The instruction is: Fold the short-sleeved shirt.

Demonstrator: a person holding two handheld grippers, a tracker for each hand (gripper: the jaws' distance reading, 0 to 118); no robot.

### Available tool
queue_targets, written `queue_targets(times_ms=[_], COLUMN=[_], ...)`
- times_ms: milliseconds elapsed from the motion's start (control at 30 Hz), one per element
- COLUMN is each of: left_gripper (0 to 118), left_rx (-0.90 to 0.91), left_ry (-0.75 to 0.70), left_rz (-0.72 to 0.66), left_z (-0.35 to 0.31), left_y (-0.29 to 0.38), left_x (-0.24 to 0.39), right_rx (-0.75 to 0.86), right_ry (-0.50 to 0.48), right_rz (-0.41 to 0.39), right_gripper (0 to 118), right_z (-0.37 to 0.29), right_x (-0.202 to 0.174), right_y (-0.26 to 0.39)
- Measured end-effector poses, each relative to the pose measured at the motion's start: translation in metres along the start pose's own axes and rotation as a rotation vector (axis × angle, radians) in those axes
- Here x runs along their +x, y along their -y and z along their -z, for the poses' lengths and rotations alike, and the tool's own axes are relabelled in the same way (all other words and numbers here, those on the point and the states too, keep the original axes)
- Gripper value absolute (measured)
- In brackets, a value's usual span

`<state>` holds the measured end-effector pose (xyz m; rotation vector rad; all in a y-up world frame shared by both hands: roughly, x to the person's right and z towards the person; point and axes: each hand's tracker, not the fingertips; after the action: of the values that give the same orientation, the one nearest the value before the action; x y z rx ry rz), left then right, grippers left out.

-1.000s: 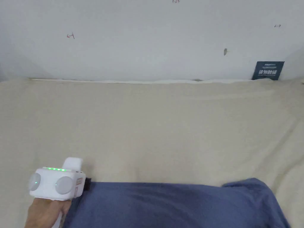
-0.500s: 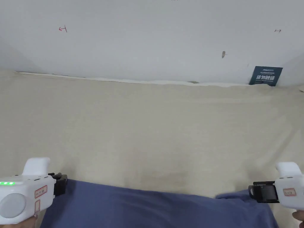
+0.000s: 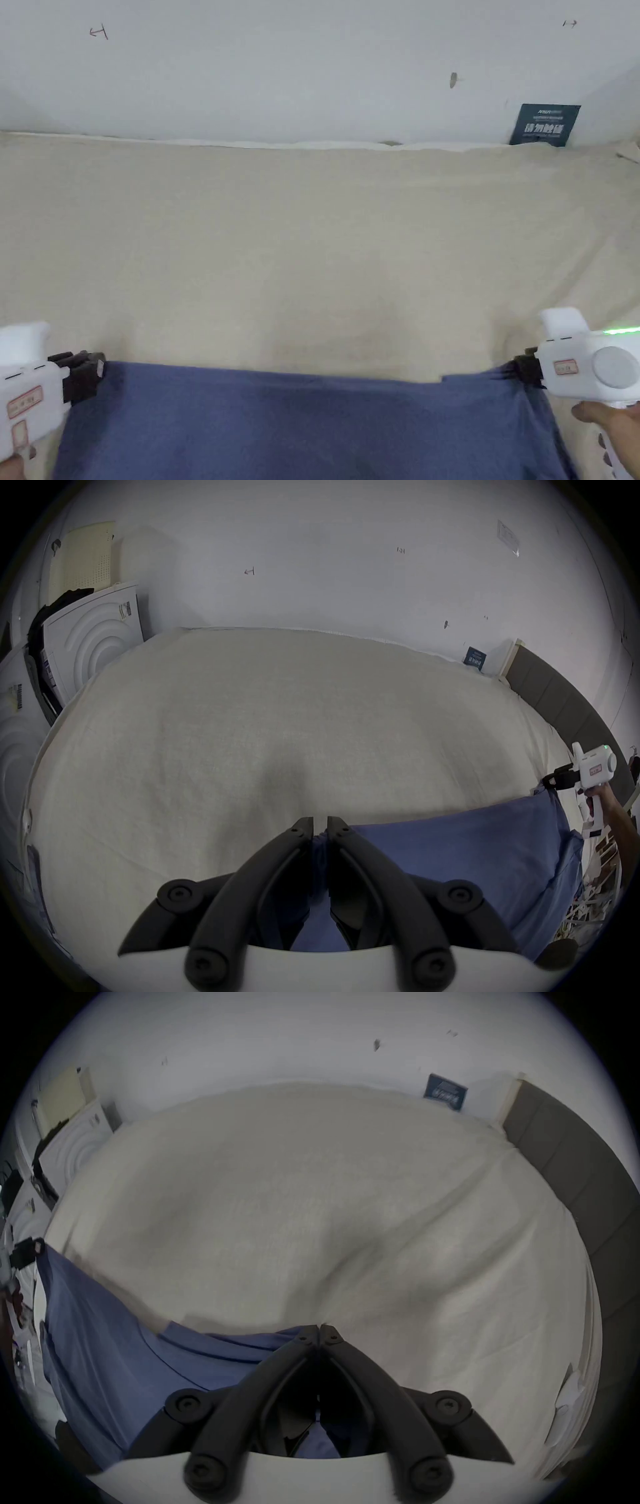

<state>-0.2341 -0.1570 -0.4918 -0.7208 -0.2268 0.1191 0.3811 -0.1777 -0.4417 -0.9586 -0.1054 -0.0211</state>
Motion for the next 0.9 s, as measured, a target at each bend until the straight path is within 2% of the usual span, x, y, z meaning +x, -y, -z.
queue_targets(times_ms=[67,133,233,400,500,567,767,800,833,867,900], left_gripper=[8,8,8,8,7,6,4,11,36,72,90], left_rx=[0.008,0.03,0.077,0.151,0.158,0.14,0.063,0.042,0.008,-0.028,-0.053], left_ry=[0.001,-0.006,0.016,0.0,0.059,0.06,-0.006,0.003,0.023,0.009,-0.022], left_rz=[-0.016,0.043,0.021,-0.037,-0.117,-0.114,0.004,0.023,0.04,0.065,0.082], left_z=[-0.009,-0.02,-0.048,-0.101,-0.126,-0.13,-0.094,-0.078,-0.066,-0.051,-0.034], left_y=[-0.004,-0.01,-0.013,0.003,0.022,0.035,0.046,0.042,0.038,0.033,0.028], left_x=[-0.003,-0.004,-0.01,-0.017,-0.022,-0.023,-0.013,-0.015,-0.015,-0.014,-0.014], right_rx=[0.094,0.162,0.233,0.366,0.421,0.419,0.373,0.376,0.378,0.377,0.372], right_ry=[0.018,0.091,0.03,0.067,-0.002,0.02,0.041,0.038,0.035,0.034,0.031], right_rz=[0.002,-0.031,0.046,0.075,0.062,0.038,0.05,0.05,0.047,0.044,0.042], right_gripper=[0,0,0,0,0,0,0,0,0,0,0], right_z=[-0.011,-0.037,-0.073,-0.136,-0.171,-0.186,-0.177,-0.176,-0.179,-0.181,-0.179], right_x=[0.006,0.003,0.009,0.012,0.007,-0.002,-0.009,-0.01,-0.015,-0.021,-0.021], right_y=[0.004,0.011,0.025,0.06,0.087,0.101,0.107,0.109,0.107,0.105,0.104])
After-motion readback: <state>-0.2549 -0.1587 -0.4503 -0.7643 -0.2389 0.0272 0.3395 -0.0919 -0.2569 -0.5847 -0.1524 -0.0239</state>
